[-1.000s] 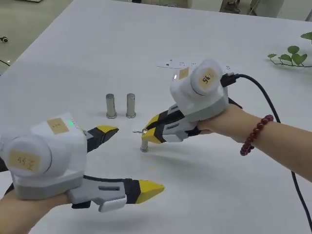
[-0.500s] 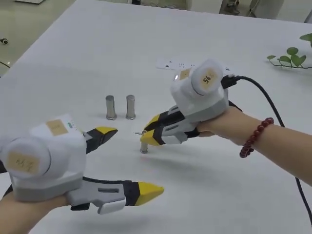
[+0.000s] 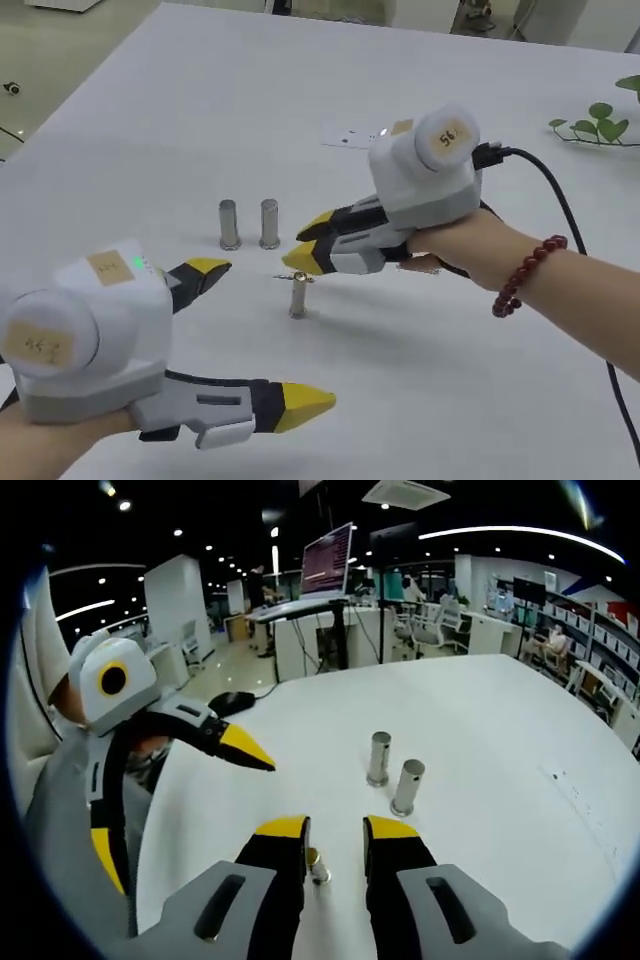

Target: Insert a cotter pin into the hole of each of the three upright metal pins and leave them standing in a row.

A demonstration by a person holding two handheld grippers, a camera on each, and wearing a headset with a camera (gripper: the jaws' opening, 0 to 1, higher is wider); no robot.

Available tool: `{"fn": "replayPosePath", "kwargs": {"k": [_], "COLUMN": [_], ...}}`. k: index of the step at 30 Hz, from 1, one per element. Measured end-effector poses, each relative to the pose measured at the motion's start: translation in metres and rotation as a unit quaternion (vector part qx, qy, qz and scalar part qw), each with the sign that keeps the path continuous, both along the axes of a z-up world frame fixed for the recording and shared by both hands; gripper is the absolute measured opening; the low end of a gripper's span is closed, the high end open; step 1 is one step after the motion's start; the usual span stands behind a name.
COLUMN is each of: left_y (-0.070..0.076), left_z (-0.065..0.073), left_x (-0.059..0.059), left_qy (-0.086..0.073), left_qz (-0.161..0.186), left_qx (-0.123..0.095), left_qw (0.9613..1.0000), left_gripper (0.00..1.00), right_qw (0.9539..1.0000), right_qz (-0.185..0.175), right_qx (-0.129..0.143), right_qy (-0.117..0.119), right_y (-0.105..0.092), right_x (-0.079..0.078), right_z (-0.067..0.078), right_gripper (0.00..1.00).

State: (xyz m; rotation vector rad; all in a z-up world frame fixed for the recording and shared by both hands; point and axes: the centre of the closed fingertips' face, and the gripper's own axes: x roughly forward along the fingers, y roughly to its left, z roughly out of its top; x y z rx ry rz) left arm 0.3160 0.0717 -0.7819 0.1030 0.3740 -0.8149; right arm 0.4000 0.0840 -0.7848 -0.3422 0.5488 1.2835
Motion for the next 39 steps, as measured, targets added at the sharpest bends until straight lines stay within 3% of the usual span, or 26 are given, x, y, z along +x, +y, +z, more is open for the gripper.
{"fn": "replayPosePath", "kwargs": {"k": [5,15,21,25,29,39], "left_y": [0.003,0.009,0.011,0.012,0.012,0.011], "left_z": [0.001,0.008,0.01,0.011,0.01,0.006], "left_x": [0.0,0.001,0.001,0.001,0.001,0.0], "left_qy": [-0.001,-0.012,-0.015,-0.016,-0.016,-0.012], "left_qz": [0.005,0.02,0.026,0.029,0.029,0.029], "left_qx": [-0.001,-0.005,-0.003,-0.005,-0.003,-0.003], "left_qw": [1.0,0.9997,0.9995,0.9994,0.9995,0.9995], "left_gripper": [0.99,0.99,0.97,0.96,0.95,0.93], "right_qw": [0.9994,0.9953,0.9931,0.9922,0.9903,0.9876], "right_qz": [-0.025,-0.082,-0.091,-0.102,-0.116,-0.134], "right_qx": [0.022,0.048,0.073,0.071,0.076,0.082], "right_qy": [-0.006,-0.021,-0.009,-0.014,-0.001,0.003], "right_y": [0.007,0.022,0.031,0.034,0.035,0.04], "right_x": [0.014,0.054,0.06,0.066,0.07,0.076], "right_z": [0.003,-0.007,-0.012,-0.017,-0.023,-0.029], "right_gripper": [0.24,0.26,0.26,0.25,0.25,0.17]}}
